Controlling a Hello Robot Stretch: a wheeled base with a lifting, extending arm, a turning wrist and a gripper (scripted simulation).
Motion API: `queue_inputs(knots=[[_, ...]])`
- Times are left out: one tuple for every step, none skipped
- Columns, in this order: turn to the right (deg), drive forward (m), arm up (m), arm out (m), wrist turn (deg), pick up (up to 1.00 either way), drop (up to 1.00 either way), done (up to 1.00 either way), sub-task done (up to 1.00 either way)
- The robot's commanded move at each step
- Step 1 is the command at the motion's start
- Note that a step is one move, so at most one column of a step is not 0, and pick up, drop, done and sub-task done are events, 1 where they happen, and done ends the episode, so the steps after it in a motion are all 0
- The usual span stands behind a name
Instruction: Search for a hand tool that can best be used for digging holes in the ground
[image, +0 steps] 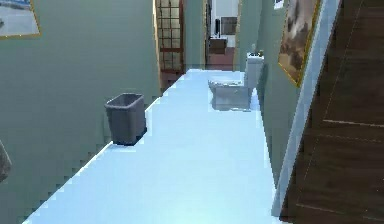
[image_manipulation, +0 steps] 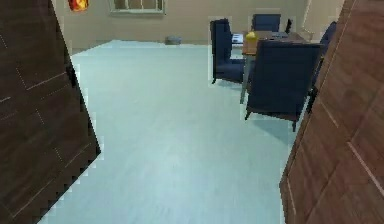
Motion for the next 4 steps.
queue_inputs(knots=[[0.0,1.0,0.0,0.0,0.0,0.0,0.0,0.0,0.0],[0.0,1.0,0.0,0.0,0.0,0.0,0.0,0.0,0.0],[0.0,0.6,0.0,0.0,0.0,0.0,0.0,0.0,0.0],[-21.0,0.0,0.0,0.0,0.0,0.0,0.0,0.0,0.0]])
